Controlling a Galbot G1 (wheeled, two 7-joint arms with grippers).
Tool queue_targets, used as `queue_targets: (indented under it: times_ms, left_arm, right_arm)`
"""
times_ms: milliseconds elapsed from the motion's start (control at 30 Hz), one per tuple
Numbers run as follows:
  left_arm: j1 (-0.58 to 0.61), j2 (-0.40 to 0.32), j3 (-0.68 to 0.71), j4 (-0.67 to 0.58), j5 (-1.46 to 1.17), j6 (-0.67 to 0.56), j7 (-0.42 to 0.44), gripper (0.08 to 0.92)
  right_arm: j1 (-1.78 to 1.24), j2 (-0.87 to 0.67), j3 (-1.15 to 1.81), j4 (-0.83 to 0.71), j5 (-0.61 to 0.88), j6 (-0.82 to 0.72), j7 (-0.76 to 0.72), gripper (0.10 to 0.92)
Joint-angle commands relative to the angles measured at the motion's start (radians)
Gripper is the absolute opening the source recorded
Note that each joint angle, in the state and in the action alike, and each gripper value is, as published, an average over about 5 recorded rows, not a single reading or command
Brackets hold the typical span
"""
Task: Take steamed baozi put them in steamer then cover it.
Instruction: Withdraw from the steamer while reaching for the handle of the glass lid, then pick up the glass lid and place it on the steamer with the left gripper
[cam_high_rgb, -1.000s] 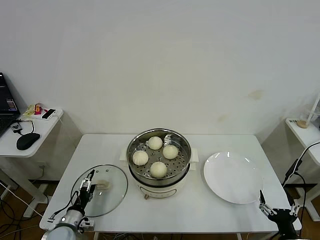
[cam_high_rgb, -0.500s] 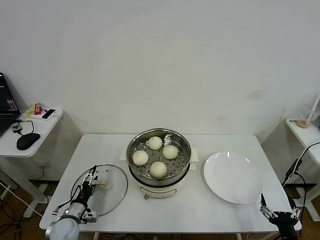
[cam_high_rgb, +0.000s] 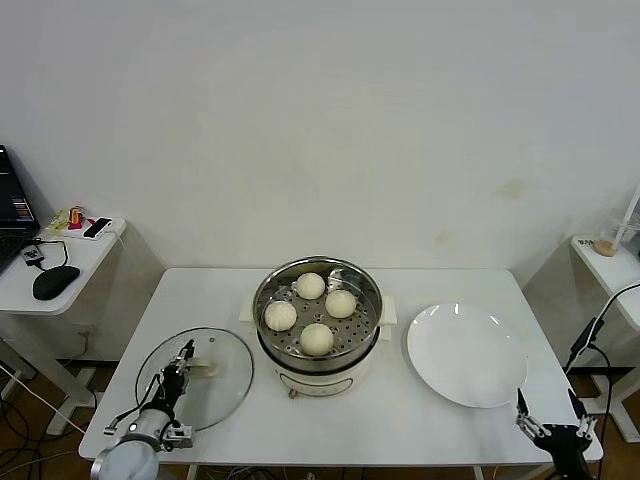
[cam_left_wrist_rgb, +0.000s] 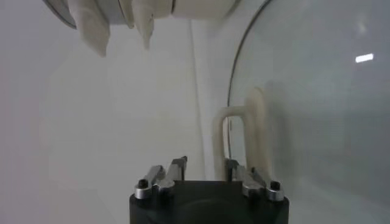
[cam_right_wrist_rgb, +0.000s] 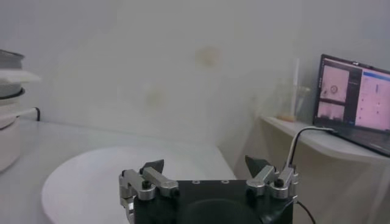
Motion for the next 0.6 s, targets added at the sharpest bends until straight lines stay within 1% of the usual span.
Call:
queue_targets:
  times_ms: [33, 133, 233, 400, 600]
  left_arm:
    - [0.011, -0.007, -0.016, -0.026, -0.024, 0.001, -0.043, 0.255]
    - [0.032, 0.002, -0.032, -0.062, -0.021, 0.009, -0.058, 0.181]
    - [0.068, 0.024, -0.051, -0.112, -0.033, 0.021, -0.064, 0.151]
    - [0.108, 0.065, -0.096, -0.196, -0.108, 0.043, -0.052, 0.150]
    - [0.139, 0.144, -0.164, -0.293, -0.257, 0.064, 0.004, 0.150]
  right_arm:
    - [0.002, -0.006, -0.013, -0.002, 0.010, -0.008, -0.006, 0.823]
    - [0.002, -0.013, -0.019, -0.001, 0.016, -0.011, -0.013, 0.823]
    - [0.003, -0.020, -0.026, -0.003, 0.021, -0.014, -0.019, 0.823]
    - [0.009, -0.022, -0.037, -0.009, 0.017, -0.013, -0.022, 0.823]
    - [0.009, -0.019, -0.048, -0.005, 0.008, -0.009, -0.025, 0.823]
